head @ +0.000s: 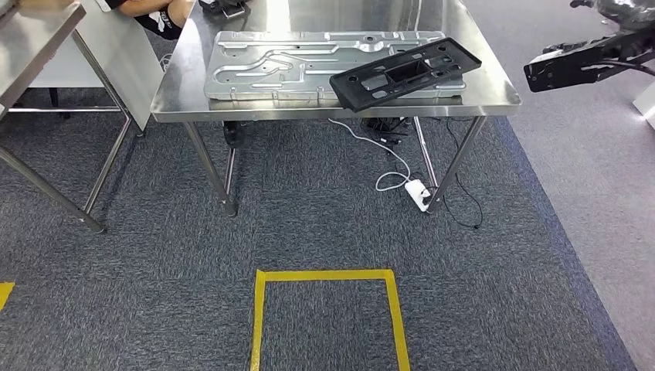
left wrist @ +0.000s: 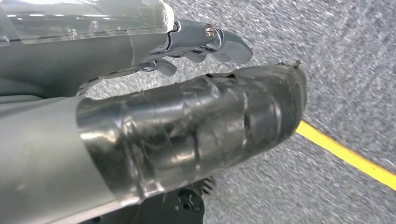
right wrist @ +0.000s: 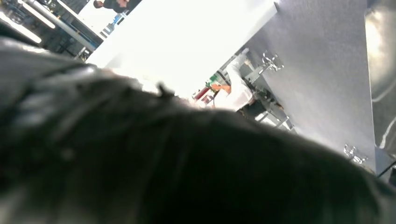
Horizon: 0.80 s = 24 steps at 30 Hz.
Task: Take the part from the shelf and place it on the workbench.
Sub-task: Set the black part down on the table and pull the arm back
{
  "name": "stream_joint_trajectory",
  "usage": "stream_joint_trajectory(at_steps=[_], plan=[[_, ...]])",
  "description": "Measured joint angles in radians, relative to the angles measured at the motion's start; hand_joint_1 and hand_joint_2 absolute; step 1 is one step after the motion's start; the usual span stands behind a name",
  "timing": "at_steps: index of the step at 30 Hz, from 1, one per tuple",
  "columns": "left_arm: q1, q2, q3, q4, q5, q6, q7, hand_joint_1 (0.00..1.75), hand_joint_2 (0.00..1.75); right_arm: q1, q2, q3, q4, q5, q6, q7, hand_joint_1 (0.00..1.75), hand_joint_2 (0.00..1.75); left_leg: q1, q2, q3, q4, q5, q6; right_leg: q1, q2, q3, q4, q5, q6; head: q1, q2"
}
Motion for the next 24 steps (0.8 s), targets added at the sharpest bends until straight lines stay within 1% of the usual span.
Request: stream_joint_trajectory(at_steps=[1, 2, 3, 4, 5, 6, 7, 8, 9, 10, 11, 12, 13, 14, 15, 16, 17, 18, 19, 20, 21, 22, 23, 24], plan=[[0.0, 0.0, 0.0, 0.0, 0.0, 0.0, 0.0, 0.0, 0.0, -0.001, 0.0, 0.0, 0.0, 0.0, 0.0, 0.0, 0.0, 0.0, 0.001, 0.0, -0.017, 0.009, 0.007, -0.003, -0.002, 0.0, 0.036, -0.024, 0.027, 0.003, 0.0, 0.0], [0.0, -0.001, 0.0, 0.0, 0.001, 0.0, 0.0, 0.0, 0.0, -0.002, 0.0, 0.0, 0.0, 0.0, 0.0, 0.0, 0.0, 0.0, 0.003, 0.001, -0.033, 0.021, 0.012, -0.007, -0.005, 0.0, 0.086, -0.081, 0.039, 0.007, 0.0, 0.0], [0.0, -0.001, 0.0, 0.0, 0.001, 0.0, 0.001, 0.0, 0.0, -0.003, 0.0, 0.0, 0.0, -0.001, 0.0, 0.0, 0.0, 0.0, 0.002, -0.001, -0.047, 0.034, 0.015, -0.012, -0.005, 0.0, 0.141, -0.151, 0.032, 0.009, 0.0, 0.0], [0.0, -0.001, 0.0, 0.0, 0.001, 0.0, 0.001, 0.0, 0.0, -0.005, 0.0, 0.0, 0.0, -0.002, 0.0, 0.0, 0.0, 0.0, 0.0, -0.002, -0.058, 0.045, 0.018, -0.017, -0.005, 0.001, 0.183, -0.211, 0.013, 0.006, 0.0, 0.0], [0.0, -0.001, 0.0, 0.0, 0.001, 0.0, 0.001, 0.0, 0.0, -0.007, 0.001, 0.0, 0.0, -0.003, -0.001, 0.0, 0.0, 0.0, -0.002, -0.004, -0.066, 0.053, 0.023, -0.022, -0.003, 0.001, 0.207, -0.25, -0.007, 0.001, -0.001, 0.0], [0.0, -0.001, 0.0, 0.0, 0.001, 0.0, 0.001, 0.0, 0.0, -0.007, 0.001, 0.0, 0.0, -0.004, -0.001, 0.0, 0.0, 0.0, -0.004, -0.005, -0.072, 0.057, 0.029, -0.027, 0.0, 0.0, 0.213, -0.266, -0.015, -0.008, -0.001, 0.0], [0.002, -0.001, 0.0, 0.0, 0.002, -0.001, 0.001, 0.0, 0.0, -0.007, 0.001, 0.0, 0.001, -0.004, -0.001, 0.0, 0.0, 0.0, -0.005, -0.006, -0.077, 0.057, 0.037, -0.033, -0.001, -0.001, 0.207, -0.266, -0.012, -0.018, -0.001, 0.0], [0.003, -0.001, 0.0, 0.0, 0.002, -0.002, 0.001, 0.0, 0.0, -0.007, 0.002, 0.0, 0.002, -0.005, -0.001, 0.0, 0.0, 0.0, -0.003, -0.007, -0.084, 0.061, 0.035, -0.038, -0.002, -0.003, 0.198, -0.266, -0.003, -0.028, -0.001, 0.0], [0.005, -0.001, 0.0, 0.0, 0.002, -0.002, 0.001, 0.0, 0.0, -0.007, 0.002, 0.001, 0.003, -0.005, -0.001, 0.0, 0.0, 0.0, -0.002, -0.008, -0.094, 0.074, 0.018, -0.044, -0.003, -0.005, 0.187, -0.267, 0.006, -0.038, -0.001, 0.0], [0.006, -0.001, 0.0, 0.0, 0.002, -0.003, 0.001, 0.0, 0.0, -0.007, 0.004, 0.001, 0.003, -0.006, -0.001, 0.0, 0.0, 0.0, 0.0, -0.009, -0.108, 0.103, -0.017, -0.05, -0.004, -0.006, 0.175, -0.268, 0.018, -0.048, -0.001, 0.0], [0.006, -0.001, 0.0, 0.0, 0.002, -0.003, 0.001, 0.0, 0.0, -0.007, 0.005, 0.001, 0.004, -0.006, -0.001, 0.0, 0.0, 0.0, 0.003, -0.009, -0.124, 0.149, -0.064, -0.054, -0.003, -0.006, 0.162, -0.267, 0.029, -0.054, -0.001, 0.0], [0.005, -0.001, 0.0, 0.0, 0.002, -0.003, 0.001, 0.0, 0.0, -0.008, 0.006, 0.001, 0.004, -0.008, -0.001, 0.0, 0.0, 0.0, 0.003, -0.009, -0.141, 0.211, -0.113, -0.058, -0.001, -0.004, 0.148, -0.267, 0.04, -0.058, -0.001, 0.0], [0.004, -0.001, 0.0, 0.0, 0.003, -0.003, 0.001, 0.0, 0.0, -0.007, 0.006, 0.001, 0.005, -0.01, -0.002, 0.0, 0.0, 0.0, 0.004, -0.009, -0.154, 0.274, -0.149, -0.059, 0.0, -0.003, 0.133, -0.266, 0.051, -0.059, -0.001, 0.0], [0.003, -0.001, 0.0, 0.0, 0.003, -0.003, 0.001, 0.0, 0.0, -0.007, 0.006, 0.001, 0.005, -0.011, -0.002, 0.0, 0.0, 0.0, 0.004, -0.01, -0.158, 0.322, -0.162, -0.059, 0.003, -0.001, 0.119, -0.265, 0.062, -0.06, -0.001, 0.0], [0.003, -0.001, 0.0, 0.0, 0.003, -0.003, 0.001, 0.0, 0.0, -0.007, 0.006, 0.001, 0.006, -0.013, -0.002, 0.0, 0.0, 0.0, 0.004, -0.01, -0.149, 0.343, -0.154, -0.056, 0.006, 0.0, 0.104, -0.264, 0.073, -0.06, -0.001, 0.0], [0.002, -0.001, 0.0, 0.0, 0.003, -0.003, 0.001, 0.0, 0.0, -0.007, 0.006, 0.001, 0.006, -0.015, -0.003, 0.0, 0.0, 0.0, 0.002, -0.01, -0.123, 0.328, -0.13, -0.05, 0.009, 0.001, 0.091, -0.264, 0.083, -0.06, -0.001, 0.0], [0.002, -0.001, 0.0, 0.0, 0.004, -0.003, 0.001, 0.0, 0.0, -0.008, 0.006, 0.001, 0.006, -0.017, -0.003, 0.0, 0.0, 0.0, -0.001, -0.011, -0.079, 0.28, -0.103, -0.04, 0.013, 0.002, 0.08, -0.263, 0.093, -0.06, -0.001, 0.0], [0.002, 0.0, 0.0, 0.0, 0.005, -0.003, 0.001, 0.0, 0.0, -0.008, 0.005, 0.001, 0.006, -0.018, -0.004, 0.0, 0.0, 0.0, -0.005, -0.011, -0.024, 0.208, -0.093, -0.026, 0.016, 0.002, 0.071, -0.264, 0.102, -0.059, -0.001, 0.0], [0.001, 0.0, 0.0, 0.0, 0.005, -0.002, 0.001, 0.0, 0.0, -0.01, 0.004, 0.001, 0.006, -0.02, -0.005, 0.0, 0.0, 0.0, -0.01, -0.011, 0.031, 0.13, -0.095, -0.015, 0.018, 0.001, 0.066, -0.265, 0.111, -0.057, -0.001, 0.0], [0.0, 0.001, 0.0, 0.0, 0.006, -0.002, 0.002, 0.0, 0.0, -0.011, 0.002, 0.001, 0.006, -0.021, -0.006, 0.0, 0.0, 0.0, -0.014, -0.011, 0.071, 0.069, -0.103, -0.006, 0.018, -0.001, 0.063, -0.268, 0.12, -0.053, -0.001, 0.0], [0.0, 0.002, 0.0, 0.0, 0.006, -0.001, 0.002, 0.0, 0.0, -0.012, 0.001, 0.001, 0.007, -0.022, -0.006, 0.0, 0.0, 0.0, -0.018, -0.011, 0.091, 0.03, -0.111, 0.0, 0.016, -0.004, 0.063, -0.273, 0.13, -0.048, -0.001, 0.0], [0.0, 0.002, 0.0, 0.0, 0.007, 0.0, 0.002, 0.0, 0.0, -0.013, 0.0, 0.001, 0.007, -0.024, -0.007, 0.0, 0.0, 0.0, -0.02, -0.011, 0.095, 0.012, -0.106, 0.002, 0.014, -0.006, 0.064, -0.281, 0.142, -0.043, -0.001, 0.0], [0.0, 0.002, 0.0, 0.0, 0.007, 0.001, 0.002, 0.0, 0.0, -0.013, 0.0, 0.001, 0.007, -0.026, -0.007, 0.0, 0.0, 0.0, -0.018, -0.01, 0.091, 0.001, -0.091, 0.006, 0.012, -0.007, 0.063, -0.289, 0.15, -0.037, -0.001, 0.0], [0.0, 0.001, 0.0, 0.0, 0.008, 0.001, 0.002, 0.0, 0.0, -0.014, -0.002, 0.001, 0.008, -0.029, -0.008, 0.0, 0.0, 0.0, -0.016, -0.008, 0.088, -0.012, -0.073, 0.011, 0.013, -0.006, 0.06, -0.289, 0.144, -0.033, -0.001, 0.0]])
